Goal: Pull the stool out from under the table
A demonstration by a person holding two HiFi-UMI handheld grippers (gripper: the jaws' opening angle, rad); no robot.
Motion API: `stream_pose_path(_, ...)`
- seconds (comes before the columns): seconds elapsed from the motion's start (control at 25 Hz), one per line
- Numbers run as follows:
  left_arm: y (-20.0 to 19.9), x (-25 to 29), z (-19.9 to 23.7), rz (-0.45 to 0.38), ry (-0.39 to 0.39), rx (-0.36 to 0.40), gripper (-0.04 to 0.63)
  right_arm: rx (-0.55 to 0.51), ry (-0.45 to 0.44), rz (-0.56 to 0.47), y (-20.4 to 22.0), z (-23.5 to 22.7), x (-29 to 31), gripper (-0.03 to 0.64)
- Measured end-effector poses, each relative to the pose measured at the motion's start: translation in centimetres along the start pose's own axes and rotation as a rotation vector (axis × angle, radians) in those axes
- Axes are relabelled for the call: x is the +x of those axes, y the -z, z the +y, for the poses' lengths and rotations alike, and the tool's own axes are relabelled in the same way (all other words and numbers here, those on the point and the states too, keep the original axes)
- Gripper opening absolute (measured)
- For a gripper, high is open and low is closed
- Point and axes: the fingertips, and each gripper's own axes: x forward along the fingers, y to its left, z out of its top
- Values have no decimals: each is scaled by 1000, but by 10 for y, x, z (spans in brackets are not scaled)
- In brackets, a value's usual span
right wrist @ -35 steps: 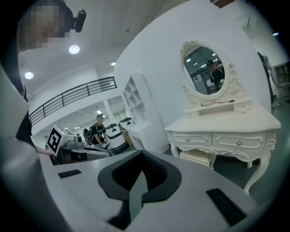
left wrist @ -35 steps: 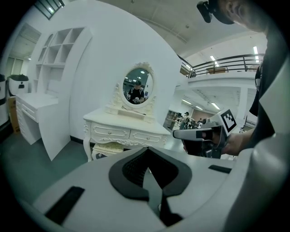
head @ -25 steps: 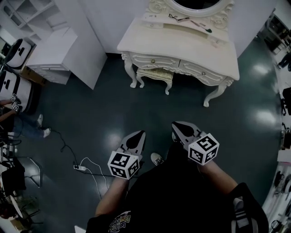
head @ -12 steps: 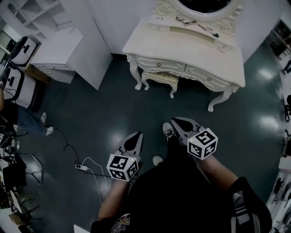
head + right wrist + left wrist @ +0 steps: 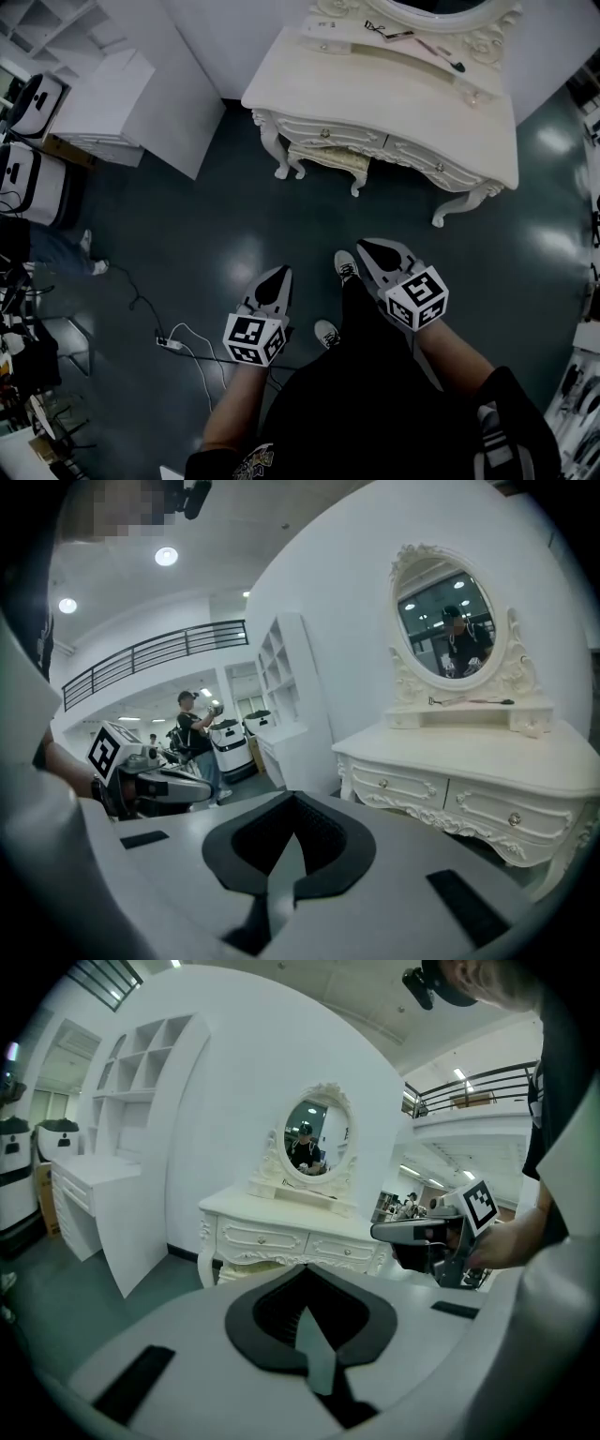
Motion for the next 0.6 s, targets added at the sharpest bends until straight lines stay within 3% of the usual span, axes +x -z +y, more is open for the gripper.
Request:
stream_pose_path(0.32, -8, 84, 48, 15, -18, 48, 8, 44, 70, 7, 9, -78, 52, 28)
stream_pose_path(0.6, 20, 174, 102, 60, -60, 80, 8, 43, 117, 16, 48, -152, 113, 29)
